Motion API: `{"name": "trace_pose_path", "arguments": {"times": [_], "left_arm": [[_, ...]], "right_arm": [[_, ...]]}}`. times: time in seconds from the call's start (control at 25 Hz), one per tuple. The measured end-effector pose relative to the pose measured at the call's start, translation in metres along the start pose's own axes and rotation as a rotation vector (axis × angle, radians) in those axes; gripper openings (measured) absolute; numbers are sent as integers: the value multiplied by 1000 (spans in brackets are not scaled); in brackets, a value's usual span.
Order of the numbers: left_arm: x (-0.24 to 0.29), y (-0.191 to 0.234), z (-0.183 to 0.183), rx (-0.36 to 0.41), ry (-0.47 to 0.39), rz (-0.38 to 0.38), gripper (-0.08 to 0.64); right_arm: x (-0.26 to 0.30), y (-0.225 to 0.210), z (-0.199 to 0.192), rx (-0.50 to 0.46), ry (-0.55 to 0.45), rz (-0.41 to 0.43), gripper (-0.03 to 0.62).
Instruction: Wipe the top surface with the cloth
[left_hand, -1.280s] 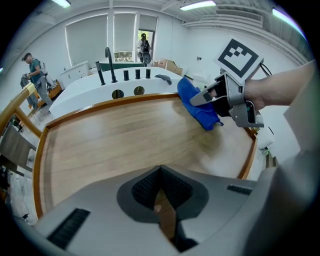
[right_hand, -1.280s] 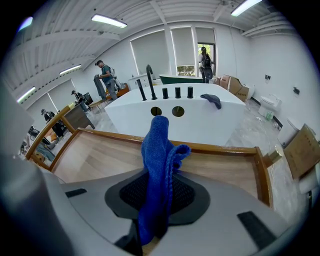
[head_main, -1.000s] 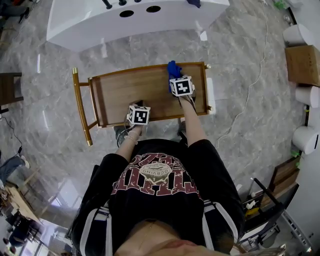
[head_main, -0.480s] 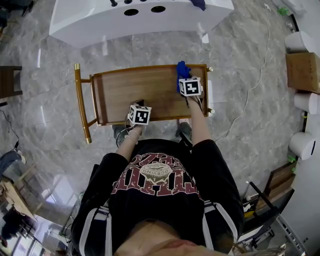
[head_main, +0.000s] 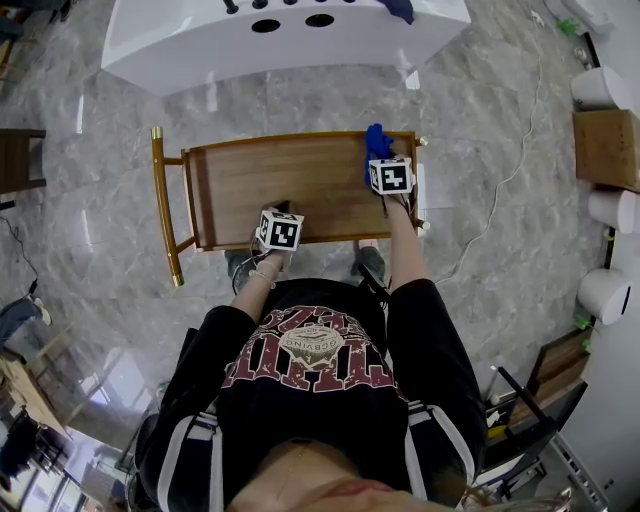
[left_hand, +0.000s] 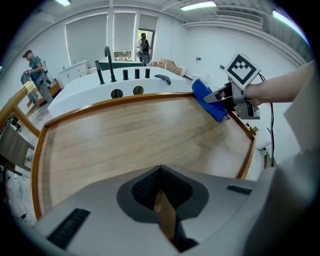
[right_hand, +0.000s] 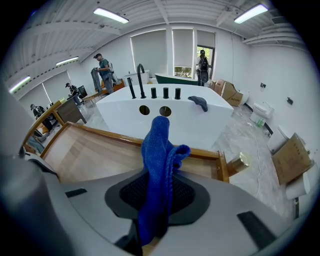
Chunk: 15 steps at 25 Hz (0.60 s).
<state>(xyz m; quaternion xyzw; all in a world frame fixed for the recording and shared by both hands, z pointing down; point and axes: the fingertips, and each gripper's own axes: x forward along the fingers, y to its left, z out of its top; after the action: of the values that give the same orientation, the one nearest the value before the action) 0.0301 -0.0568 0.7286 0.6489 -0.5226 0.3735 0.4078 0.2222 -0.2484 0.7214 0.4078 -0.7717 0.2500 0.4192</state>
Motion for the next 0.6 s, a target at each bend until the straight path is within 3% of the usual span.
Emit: {"name": "trace_pose_path", "arguments": {"times": [0.6], "left_arm": [[-4, 2, -5, -3, -4, -21, 48]], "right_arm": [[-10, -31, -7, 19, 2, -59, 89]]}}
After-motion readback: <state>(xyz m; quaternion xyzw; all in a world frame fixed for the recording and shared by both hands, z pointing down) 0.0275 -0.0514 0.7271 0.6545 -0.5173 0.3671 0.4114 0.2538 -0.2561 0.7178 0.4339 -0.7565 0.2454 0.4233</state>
